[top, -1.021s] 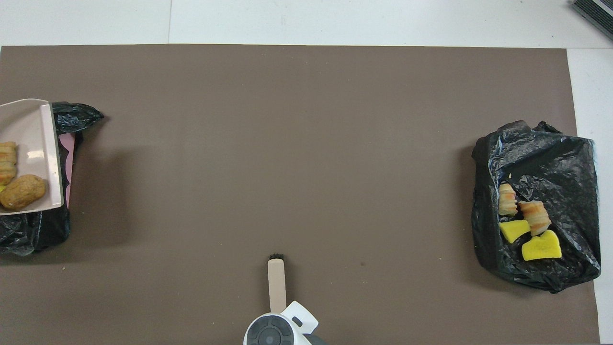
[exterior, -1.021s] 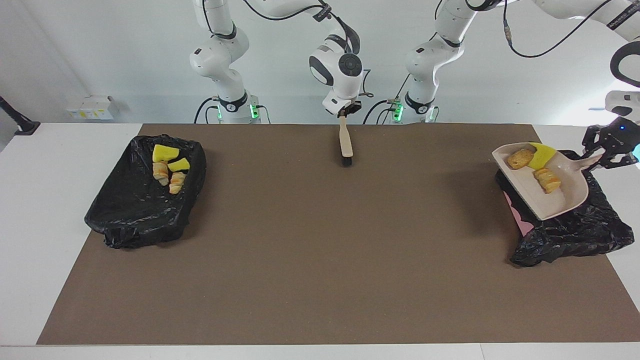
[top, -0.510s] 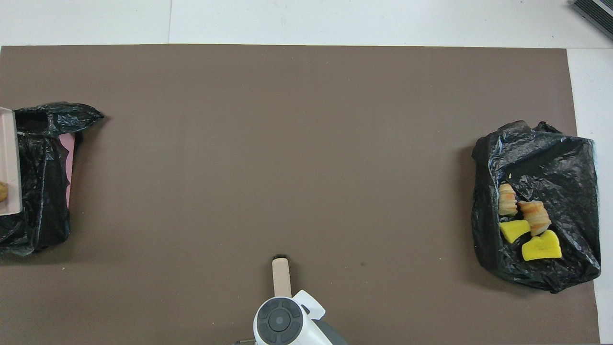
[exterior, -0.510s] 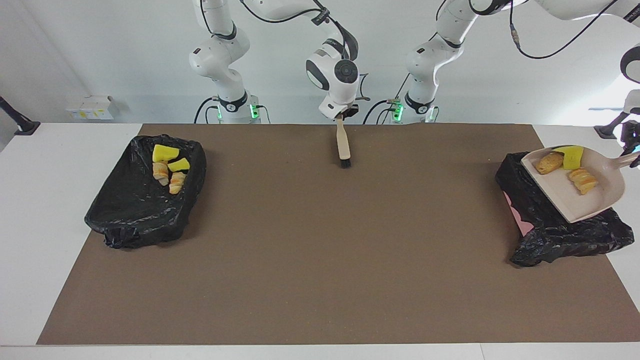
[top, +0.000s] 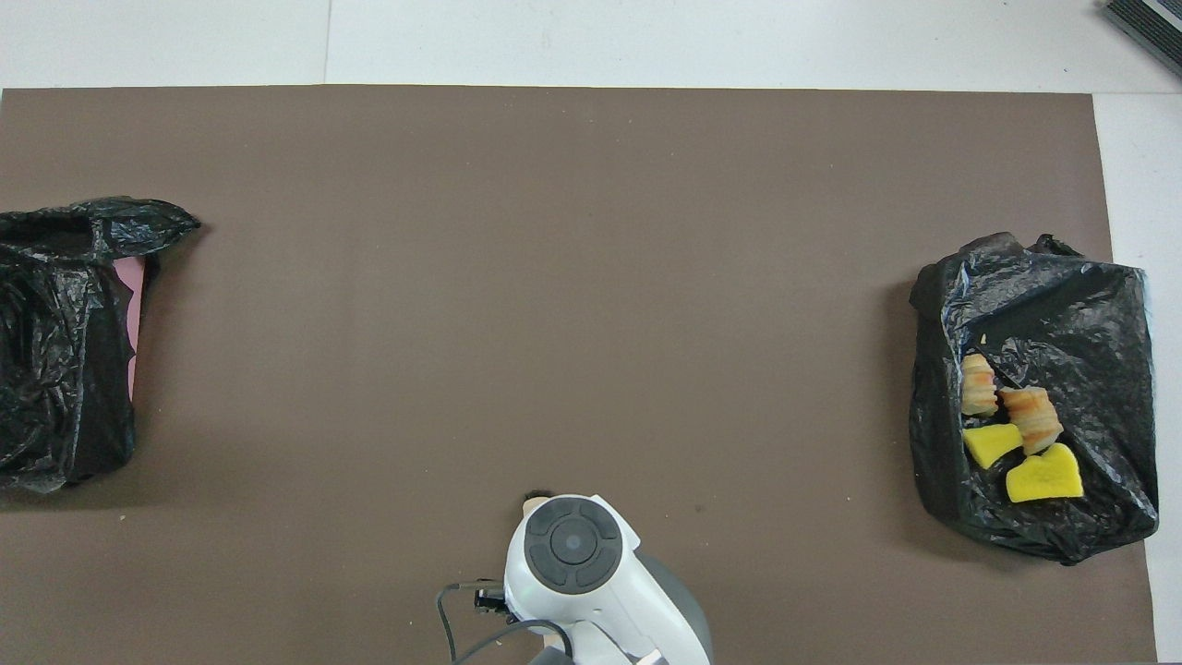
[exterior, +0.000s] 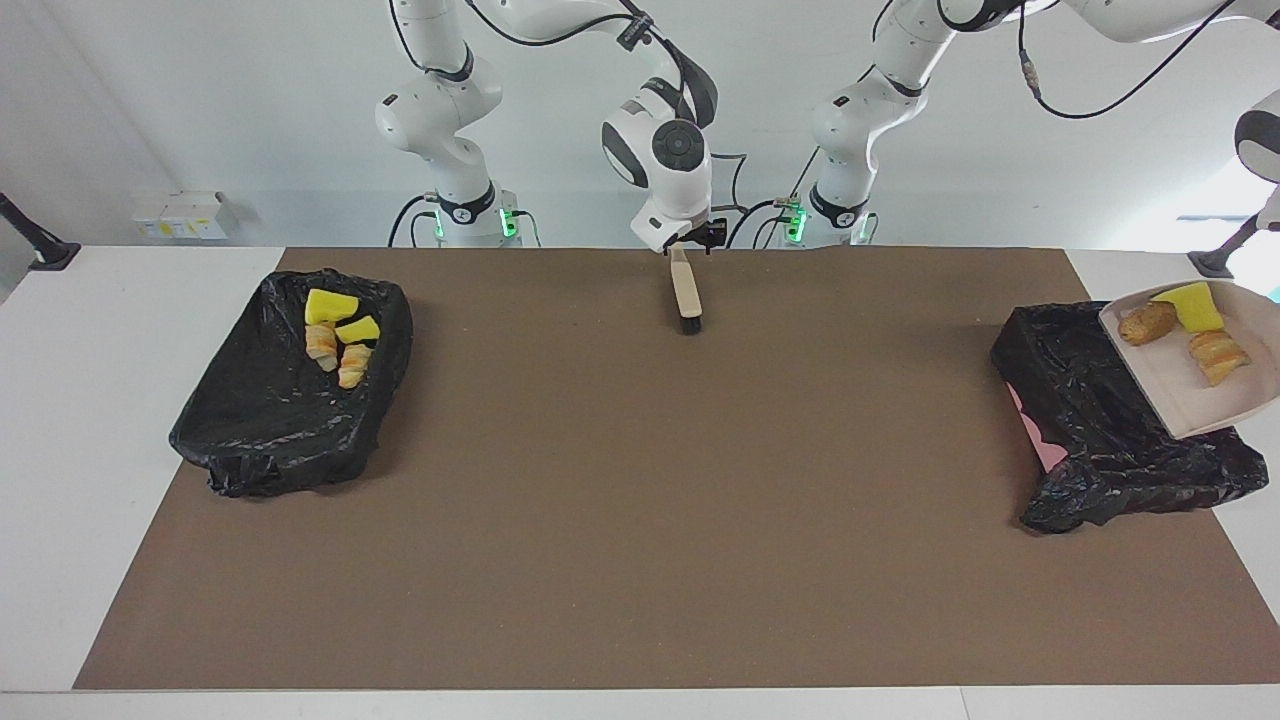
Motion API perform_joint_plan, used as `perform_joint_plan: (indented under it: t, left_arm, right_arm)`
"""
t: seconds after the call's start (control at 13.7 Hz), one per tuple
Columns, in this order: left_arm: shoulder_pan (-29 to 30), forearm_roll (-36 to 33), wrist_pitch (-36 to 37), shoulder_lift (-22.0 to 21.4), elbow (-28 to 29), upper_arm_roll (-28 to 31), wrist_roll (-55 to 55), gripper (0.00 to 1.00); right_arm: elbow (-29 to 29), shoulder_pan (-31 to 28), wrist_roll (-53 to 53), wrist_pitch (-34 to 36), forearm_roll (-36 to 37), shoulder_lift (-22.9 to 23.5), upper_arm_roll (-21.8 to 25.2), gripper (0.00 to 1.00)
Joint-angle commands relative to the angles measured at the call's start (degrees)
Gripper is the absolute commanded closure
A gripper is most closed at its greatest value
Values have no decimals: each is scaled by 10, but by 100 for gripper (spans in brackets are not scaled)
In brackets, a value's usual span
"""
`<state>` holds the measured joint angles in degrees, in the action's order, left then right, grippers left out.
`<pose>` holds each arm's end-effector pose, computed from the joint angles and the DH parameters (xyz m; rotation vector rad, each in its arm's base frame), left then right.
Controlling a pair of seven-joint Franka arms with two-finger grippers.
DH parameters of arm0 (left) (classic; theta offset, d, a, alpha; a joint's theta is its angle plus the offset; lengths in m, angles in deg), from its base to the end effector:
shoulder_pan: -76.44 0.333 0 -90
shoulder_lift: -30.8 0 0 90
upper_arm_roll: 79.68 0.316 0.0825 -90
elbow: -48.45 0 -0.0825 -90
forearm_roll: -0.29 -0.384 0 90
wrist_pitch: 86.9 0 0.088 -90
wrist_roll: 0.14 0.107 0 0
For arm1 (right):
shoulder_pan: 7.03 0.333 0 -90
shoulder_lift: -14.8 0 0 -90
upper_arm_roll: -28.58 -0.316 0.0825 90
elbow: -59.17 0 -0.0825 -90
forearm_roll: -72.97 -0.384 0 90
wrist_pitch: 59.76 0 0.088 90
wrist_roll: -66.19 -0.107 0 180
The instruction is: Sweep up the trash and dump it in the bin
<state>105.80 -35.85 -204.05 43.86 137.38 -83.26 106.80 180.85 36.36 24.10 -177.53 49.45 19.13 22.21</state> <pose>0.5779 0.3198 0.5530 -1.7905 1.9037 0.5810 0.3326 0.4255 0.3684 -2.9464 0.1261 0.5298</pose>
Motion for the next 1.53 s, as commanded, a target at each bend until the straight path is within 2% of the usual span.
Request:
perform_joint_plan:
  t: [0.0,0.15,0.36,0.44,0.58,0.88,1.02,1.24,1.39,1.46]
  left_arm:
    - [-19,-85,-18,-8,19,3,-56,100]
    - [-36,-130,-18,-30,55,3,-102,100]
    - [-54,-196,-14,-46,78,3,-145,100]
    - [-58,-224,-10,-47,78,3,-153,100]
    - [-71,-276,-4,-55,78,3,-156,100]
    - [-106,-318,30,-77,79,3,-175,100]
    - [-121,-333,31,-103,128,2,-248,100]
    - [-133,-341,23,-131,174,2,-277,100]
    - [-135,-381,39,-132,172,2,-277,100]
    - [-135,-396,42,-133,168,2,-276,100]
  right_arm:
    - [-4,-57,18,66,14,-63,1,0]
    - [-21,-115,28,138,52,-108,1,0]
    - [-121,-225,99,283,65,-111,0,0]
    - [-143,-261,124,308,65,-114,1,0]
    - [-179,-314,154,332,69,-114,3,0]
    - [-289,-342,191,395,195,-88,3,0]
    - [-323,-370,205,398,239,-75,4,0]
    - [-384,-424,228,411,251,-36,7,0]
    - [-402,-423,262,418,310,-27,5,0]
    - [-399,-418,271,413,313,-28,5,0]
